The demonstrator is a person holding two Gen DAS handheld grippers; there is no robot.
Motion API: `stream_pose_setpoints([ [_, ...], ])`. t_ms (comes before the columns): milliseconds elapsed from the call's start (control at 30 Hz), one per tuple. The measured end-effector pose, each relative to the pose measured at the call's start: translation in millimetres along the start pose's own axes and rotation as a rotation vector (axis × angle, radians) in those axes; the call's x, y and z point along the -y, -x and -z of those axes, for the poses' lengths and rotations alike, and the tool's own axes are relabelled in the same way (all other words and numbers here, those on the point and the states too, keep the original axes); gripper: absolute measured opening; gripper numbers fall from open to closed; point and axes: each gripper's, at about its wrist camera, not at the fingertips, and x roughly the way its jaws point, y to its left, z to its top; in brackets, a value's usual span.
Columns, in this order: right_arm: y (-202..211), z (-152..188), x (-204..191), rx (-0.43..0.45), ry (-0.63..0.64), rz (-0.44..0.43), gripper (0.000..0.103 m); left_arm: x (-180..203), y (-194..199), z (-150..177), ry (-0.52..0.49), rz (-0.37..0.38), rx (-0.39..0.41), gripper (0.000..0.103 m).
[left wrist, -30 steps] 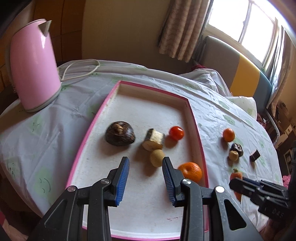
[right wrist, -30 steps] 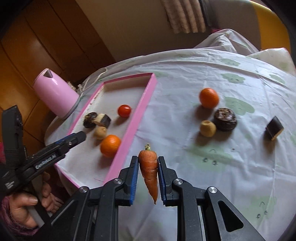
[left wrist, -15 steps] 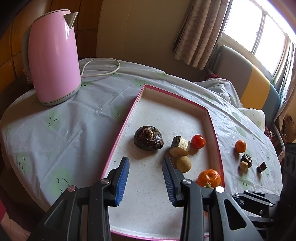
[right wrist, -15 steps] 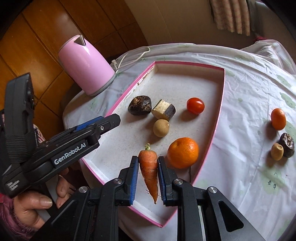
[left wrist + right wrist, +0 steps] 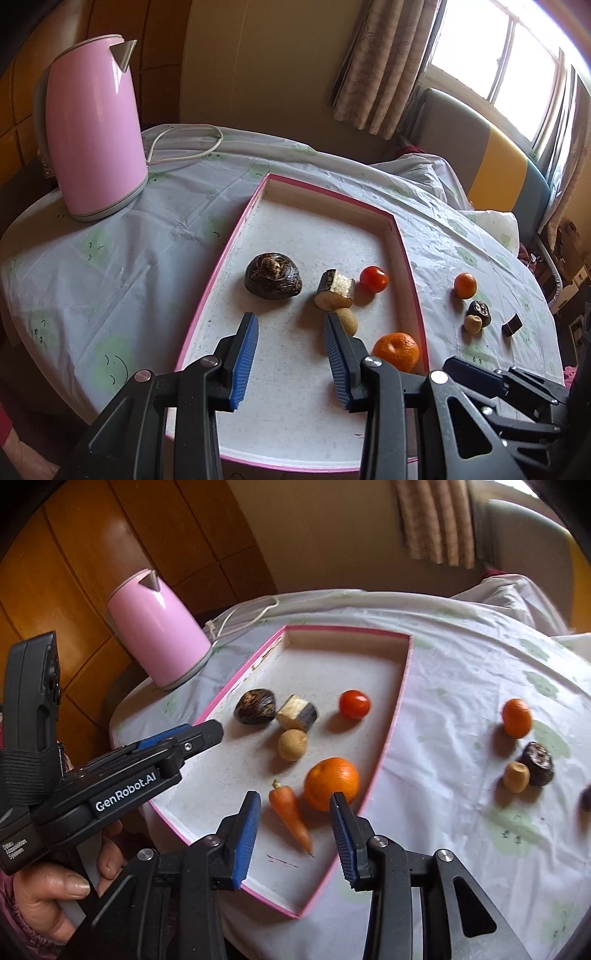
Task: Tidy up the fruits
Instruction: 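Carry the carrot into the tray with the right gripper and release it, then move the left gripper to the small brown round tuber and grasp it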
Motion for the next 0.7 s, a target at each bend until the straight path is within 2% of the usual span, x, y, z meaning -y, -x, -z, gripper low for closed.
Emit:
stream_pose_setpoints([
  [500,34.7,16.1,66.2,0.085,-0.135,0.232,0.04,43.7,6.8,6.0,-0.121,0.063,0.007,0.037],
  [700,49.8,29.0,96.8,0.103,-0.212,0.309,0.046,63.3,4.1,10.9,-0.167,0.093,-0.011,0.037],
])
